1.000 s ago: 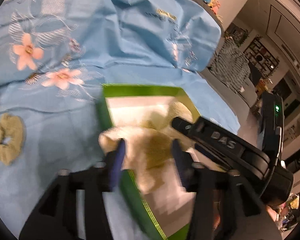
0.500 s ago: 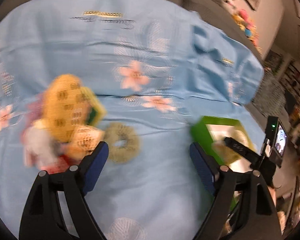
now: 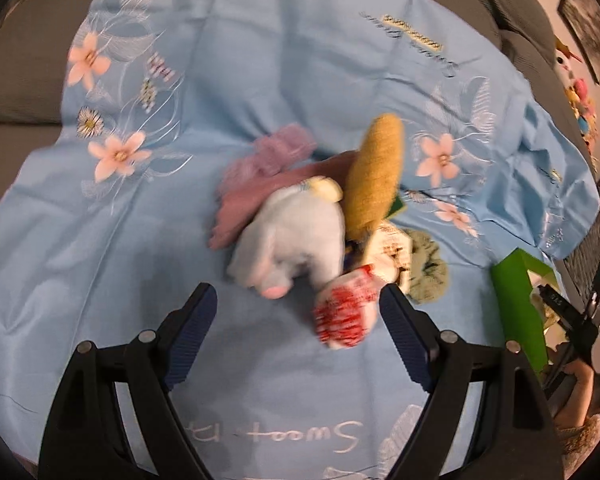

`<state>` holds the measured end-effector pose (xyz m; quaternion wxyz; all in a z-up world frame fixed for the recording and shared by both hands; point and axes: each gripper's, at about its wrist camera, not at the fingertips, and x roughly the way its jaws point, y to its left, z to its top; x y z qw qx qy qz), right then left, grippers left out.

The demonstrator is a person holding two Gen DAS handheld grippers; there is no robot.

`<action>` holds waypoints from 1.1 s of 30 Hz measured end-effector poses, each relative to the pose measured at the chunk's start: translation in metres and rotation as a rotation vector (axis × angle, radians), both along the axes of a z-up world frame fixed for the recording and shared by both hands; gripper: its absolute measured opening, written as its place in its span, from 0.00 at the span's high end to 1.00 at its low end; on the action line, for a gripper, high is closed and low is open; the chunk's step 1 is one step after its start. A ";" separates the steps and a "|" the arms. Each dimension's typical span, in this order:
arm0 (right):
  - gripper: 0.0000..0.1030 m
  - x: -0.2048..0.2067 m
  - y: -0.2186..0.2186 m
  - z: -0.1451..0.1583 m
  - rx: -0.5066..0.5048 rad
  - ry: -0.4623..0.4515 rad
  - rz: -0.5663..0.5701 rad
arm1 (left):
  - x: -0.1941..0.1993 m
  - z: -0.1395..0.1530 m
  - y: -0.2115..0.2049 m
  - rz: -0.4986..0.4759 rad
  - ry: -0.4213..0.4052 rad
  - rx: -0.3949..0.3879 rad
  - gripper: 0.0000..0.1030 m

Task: Organize soft objects
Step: 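Grasp the red-white patterned sock with the right gripper and lift it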

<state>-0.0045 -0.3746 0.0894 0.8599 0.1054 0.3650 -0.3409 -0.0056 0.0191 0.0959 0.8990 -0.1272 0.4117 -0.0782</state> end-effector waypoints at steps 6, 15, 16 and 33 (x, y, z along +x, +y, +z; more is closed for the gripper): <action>0.15 0.027 0.029 0.002 -0.053 -0.005 0.139 | 0.004 -0.020 0.006 0.009 0.027 -0.011 0.20; 0.15 0.015 0.085 0.034 -0.109 -0.109 0.305 | 0.003 -0.032 -0.010 -0.068 0.042 -0.052 0.20; 0.15 0.012 0.094 0.039 -0.066 -0.138 0.363 | 0.002 -0.032 -0.012 -0.078 0.036 -0.063 0.20; 0.34 0.057 0.213 -0.040 0.603 0.039 1.013 | 0.020 -0.064 -0.030 -0.147 0.081 -0.182 0.53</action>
